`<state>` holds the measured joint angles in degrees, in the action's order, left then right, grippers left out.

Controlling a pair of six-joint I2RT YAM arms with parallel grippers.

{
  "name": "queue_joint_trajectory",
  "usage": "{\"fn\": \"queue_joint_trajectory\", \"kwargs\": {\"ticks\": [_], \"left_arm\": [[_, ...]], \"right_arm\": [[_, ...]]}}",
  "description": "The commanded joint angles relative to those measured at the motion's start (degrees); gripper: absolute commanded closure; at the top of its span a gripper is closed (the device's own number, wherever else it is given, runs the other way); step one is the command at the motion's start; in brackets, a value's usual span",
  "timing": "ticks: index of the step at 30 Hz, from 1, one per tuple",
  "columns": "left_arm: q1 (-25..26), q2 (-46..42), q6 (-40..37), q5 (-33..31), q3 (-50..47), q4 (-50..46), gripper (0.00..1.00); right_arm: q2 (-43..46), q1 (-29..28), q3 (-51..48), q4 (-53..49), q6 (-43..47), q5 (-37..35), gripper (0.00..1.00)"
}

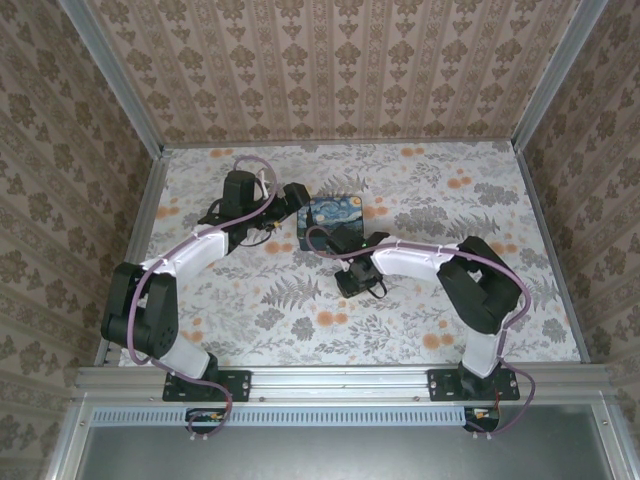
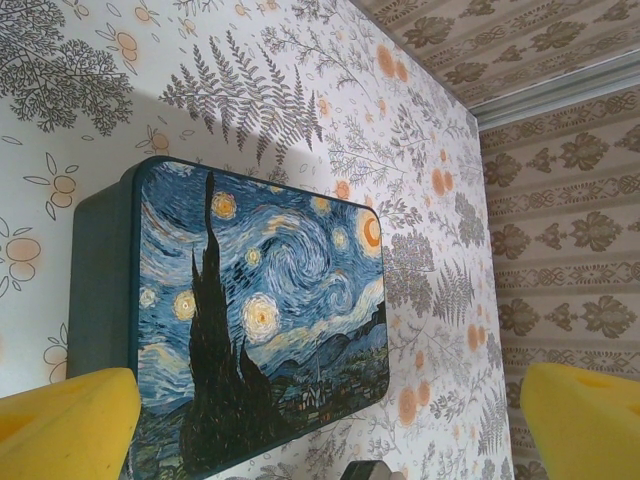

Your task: Unlock the padlock with the key

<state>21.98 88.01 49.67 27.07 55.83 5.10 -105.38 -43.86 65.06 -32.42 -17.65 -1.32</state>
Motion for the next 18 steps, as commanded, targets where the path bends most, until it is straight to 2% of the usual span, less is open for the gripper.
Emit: {"fn": "queue_joint_trajectory", "kwargs": {"ticks": [1, 18], "left_arm": [[-0.5, -0.5, -0.5, 0.9, -0.8, 1.3, 0.00], [-0.5, 0.7, -0.2, 1.4, -0.6, 1.7, 0.00]], "right_arm": [[-3.1, 0.0, 1.7, -0.6, 2.2, -1.9, 0.65], [-6.0, -0.1, 6.5, -0.9, 9.5, -2.8, 0.64]]}}
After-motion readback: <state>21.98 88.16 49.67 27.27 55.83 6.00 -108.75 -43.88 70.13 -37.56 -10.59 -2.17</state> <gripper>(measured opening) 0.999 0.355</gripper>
